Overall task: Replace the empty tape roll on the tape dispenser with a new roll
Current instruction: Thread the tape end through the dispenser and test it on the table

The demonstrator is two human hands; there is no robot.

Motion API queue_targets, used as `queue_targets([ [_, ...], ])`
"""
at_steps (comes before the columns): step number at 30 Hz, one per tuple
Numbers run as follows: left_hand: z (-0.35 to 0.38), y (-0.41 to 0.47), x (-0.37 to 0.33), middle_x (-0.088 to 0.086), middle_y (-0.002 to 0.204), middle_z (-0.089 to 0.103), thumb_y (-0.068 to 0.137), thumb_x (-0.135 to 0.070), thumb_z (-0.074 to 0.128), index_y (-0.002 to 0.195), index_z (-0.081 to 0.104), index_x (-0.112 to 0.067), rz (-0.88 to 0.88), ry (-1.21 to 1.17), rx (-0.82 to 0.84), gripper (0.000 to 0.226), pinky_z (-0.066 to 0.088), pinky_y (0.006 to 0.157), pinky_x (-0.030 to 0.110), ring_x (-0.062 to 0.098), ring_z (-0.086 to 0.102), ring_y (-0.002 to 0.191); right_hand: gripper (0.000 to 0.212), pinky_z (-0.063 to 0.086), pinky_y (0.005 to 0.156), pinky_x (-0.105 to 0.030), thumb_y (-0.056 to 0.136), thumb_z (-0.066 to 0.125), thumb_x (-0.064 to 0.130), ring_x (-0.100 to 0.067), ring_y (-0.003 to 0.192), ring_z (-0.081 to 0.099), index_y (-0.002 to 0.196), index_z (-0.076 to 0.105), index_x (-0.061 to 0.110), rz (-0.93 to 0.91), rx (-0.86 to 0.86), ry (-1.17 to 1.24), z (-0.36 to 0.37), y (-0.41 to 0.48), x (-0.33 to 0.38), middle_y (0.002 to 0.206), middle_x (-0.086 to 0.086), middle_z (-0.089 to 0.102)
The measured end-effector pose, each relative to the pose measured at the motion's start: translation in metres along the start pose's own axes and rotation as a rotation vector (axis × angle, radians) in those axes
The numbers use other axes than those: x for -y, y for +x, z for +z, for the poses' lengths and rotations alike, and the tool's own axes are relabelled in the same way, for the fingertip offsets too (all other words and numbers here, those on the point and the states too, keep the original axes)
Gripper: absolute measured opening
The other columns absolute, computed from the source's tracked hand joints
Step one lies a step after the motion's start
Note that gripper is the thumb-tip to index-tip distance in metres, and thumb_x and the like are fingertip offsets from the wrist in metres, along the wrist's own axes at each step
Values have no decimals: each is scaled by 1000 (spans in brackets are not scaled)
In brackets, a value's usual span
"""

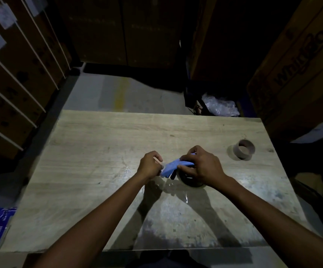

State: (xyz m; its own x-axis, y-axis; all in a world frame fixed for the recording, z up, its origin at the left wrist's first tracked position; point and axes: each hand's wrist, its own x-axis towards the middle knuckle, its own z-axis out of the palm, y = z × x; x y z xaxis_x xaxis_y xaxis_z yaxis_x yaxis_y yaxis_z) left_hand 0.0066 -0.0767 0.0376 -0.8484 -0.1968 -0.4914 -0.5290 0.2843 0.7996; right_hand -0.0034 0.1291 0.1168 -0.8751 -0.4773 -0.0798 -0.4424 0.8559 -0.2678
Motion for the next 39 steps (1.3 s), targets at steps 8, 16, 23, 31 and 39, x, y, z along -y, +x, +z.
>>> queue_targets([
  [8, 39, 4, 35, -1, 74, 70, 81, 4, 52, 67, 63, -21, 133, 194, -11, 31, 51, 65, 27, 19, 66, 74, 46, 35, 57, -25, 87, 49, 59, -24, 75, 62, 100, 75, 23, -184, 139, -197, 26, -5, -6, 102, -11, 64],
  [16, 67, 7, 63, 7, 78, 71, 76, -1, 58, 75, 69, -11, 197, 243, 20, 15, 47, 63, 27, 19, 64, 74, 39, 45, 52, -30, 84, 67, 54, -26, 73, 60, 95, 71, 17, -243, 215, -264, 62, -2, -25, 97, -13, 60],
  [23, 82, 14, 77, 4, 86, 66, 80, -8, 60, 84, 74, -10, 211, 325, -16, 15, 41, 68, 27, 21, 62, 81, 42, 51, 60, -36, 87, 58, 52, -29, 82, 60, 101, 71, 14, -348, 244, -325, 67, 4, -21, 102, -17, 61],
  [31, 86, 11, 102, 8, 99, 54, 88, -13, 61, 105, 67, -13, 527, 760, -58, 18, 37, 65, 32, 25, 50, 92, 37, 48, 56, -33, 77, 75, 47, -29, 78, 61, 94, 73, 15, -363, 223, -348, 69, 7, -15, 96, -15, 62],
  [39, 72, -4, 116, 19, 160, 29, 101, -35, 31, 147, 40, -5, 769, 1224, 98, 56, 26, 113, 58, 41, 26, 146, 47, 55, 67, -40, 89, 59, 52, -31, 103, 56, 115, 66, 14, -386, 285, -386, 68, 15, -6, 125, -16, 55],
])
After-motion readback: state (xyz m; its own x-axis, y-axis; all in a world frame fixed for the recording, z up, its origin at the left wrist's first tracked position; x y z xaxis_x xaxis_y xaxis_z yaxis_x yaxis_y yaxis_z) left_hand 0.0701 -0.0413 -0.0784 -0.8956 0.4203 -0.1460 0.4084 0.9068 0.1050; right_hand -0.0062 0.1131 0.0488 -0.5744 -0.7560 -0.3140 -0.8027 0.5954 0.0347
